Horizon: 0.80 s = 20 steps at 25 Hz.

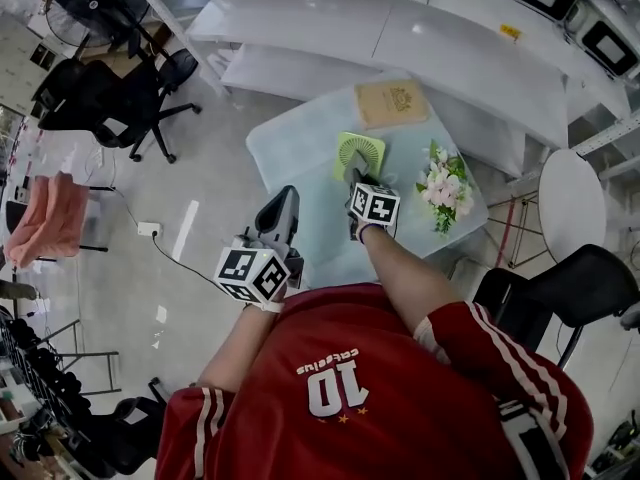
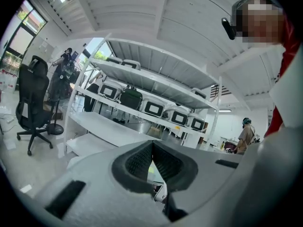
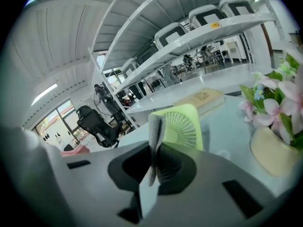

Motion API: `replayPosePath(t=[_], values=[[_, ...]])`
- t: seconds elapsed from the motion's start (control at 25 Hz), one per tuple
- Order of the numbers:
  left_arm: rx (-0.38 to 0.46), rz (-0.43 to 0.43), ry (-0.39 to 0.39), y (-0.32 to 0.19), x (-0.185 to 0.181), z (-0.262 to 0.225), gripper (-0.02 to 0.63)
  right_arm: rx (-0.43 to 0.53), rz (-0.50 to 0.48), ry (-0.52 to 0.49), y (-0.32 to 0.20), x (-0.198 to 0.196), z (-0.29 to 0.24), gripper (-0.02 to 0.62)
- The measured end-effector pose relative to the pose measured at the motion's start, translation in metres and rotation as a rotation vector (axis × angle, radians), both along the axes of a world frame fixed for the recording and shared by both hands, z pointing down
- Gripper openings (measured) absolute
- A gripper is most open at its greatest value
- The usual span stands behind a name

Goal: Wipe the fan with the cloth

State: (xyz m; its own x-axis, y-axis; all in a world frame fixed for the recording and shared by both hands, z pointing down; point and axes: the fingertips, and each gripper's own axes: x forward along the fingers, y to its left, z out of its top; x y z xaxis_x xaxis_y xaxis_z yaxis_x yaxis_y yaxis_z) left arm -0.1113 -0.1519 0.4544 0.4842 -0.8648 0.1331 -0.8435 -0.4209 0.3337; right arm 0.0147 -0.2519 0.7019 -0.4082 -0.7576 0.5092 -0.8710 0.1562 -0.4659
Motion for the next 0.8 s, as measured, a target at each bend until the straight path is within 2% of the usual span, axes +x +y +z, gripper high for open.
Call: replayPosePath(t=[0.12,0.24,0.48,0.8], values=[[-0.009,-0.022,0.002,-0.002,-0.007,0.003,0.006,0.029,-0.024,-0.013,-0.010,-0.013,-0.007,0.015],[-0.016,-0.039,0.000,-0.005,-0.012,0.005,0.006,0.026,-0.072,0.014,-0.018,-0.028,-0.009,0.014],[-0.041,-0.061,-0.004,-0.011,-0.019,0.012,0.006,-0.031,-0.157,0.095,-0.029,-0.050,-0.007,0.015],[-0.076,-0.085,-0.009,-0.017,-0.026,0.023,0.006,-0.134,-0.159,0.055,-0.039,-0.052,0.011,0.018]])
